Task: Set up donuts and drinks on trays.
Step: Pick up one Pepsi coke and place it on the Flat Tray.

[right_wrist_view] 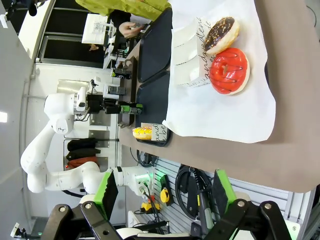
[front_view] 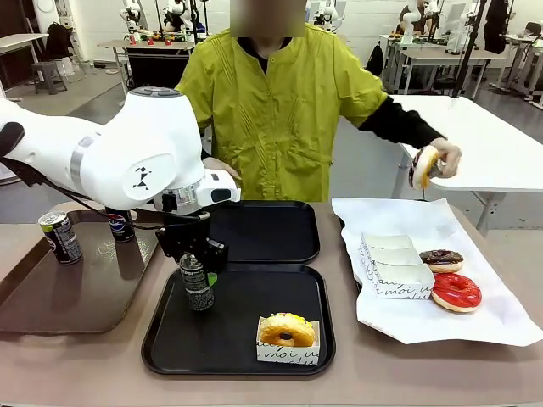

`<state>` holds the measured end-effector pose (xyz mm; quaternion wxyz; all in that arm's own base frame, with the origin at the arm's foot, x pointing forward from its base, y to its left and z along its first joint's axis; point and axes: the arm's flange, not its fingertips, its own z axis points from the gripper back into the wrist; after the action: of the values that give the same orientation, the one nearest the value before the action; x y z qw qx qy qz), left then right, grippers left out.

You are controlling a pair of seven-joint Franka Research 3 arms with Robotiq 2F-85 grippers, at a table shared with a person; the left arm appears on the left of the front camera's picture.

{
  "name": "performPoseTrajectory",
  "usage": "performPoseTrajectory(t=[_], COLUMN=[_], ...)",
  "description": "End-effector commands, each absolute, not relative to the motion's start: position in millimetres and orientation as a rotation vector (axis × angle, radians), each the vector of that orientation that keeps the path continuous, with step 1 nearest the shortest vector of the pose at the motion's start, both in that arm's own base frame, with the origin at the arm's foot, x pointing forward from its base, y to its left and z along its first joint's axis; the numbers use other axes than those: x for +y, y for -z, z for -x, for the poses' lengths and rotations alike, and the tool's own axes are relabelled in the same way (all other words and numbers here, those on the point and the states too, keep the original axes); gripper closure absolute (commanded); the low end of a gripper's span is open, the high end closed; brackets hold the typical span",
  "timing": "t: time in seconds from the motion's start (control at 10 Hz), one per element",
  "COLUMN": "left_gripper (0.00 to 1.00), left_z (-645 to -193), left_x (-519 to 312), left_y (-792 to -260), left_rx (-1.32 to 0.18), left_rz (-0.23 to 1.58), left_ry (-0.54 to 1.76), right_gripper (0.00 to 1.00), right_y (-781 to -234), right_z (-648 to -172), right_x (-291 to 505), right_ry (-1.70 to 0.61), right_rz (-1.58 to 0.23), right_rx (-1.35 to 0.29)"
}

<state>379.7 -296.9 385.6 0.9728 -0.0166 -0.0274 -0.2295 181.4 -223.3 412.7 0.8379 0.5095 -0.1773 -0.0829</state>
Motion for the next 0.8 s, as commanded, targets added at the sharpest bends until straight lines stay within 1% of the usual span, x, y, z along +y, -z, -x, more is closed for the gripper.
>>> performPoseTrajectory(t=[0.0,0.1,0.2,0.5,0.6,0.7], left_gripper=[0.41,0.41,0.0,0.0,0.1,0.01], left_z=[-385.3,-385.8,-383.9,-378.2,-370.5,-360.2], left_x=[-298.6,-299.2,-299.7,-299.4,-298.8,-297.0], left_y=[-380.2,-376.9,-376.1,-397.9,-409.5,-423.2], left_rx=[-0.064,-0.057,-0.049,-0.061,-0.069,-0.084], left_rz=[0.023,0.018,0.016,0.03,0.027,0.016], left_ry=[0.439,0.442,0.438,0.433,0.431,0.426], right_gripper=[0.0,0.0,0.0,0.0,0.0,0.0], right_y=[-412.0,-412.0,-412.0,-412.0,-412.0,-412.0], right_z=[-181.1,-181.1,-181.1,-181.1,-181.1,-181.1], right_x=[-222.8,-222.8,-222.8,-222.8,-222.8,-222.8], right_ry=[0.164,0.164,0.164,0.164,0.164,0.164], right_rz=[-1.094,-1.094,-1.094,-1.094,-1.094,-1.094], right_rx=[-0.392,-0.392,-0.392,-0.392,-0.392,-0.392])
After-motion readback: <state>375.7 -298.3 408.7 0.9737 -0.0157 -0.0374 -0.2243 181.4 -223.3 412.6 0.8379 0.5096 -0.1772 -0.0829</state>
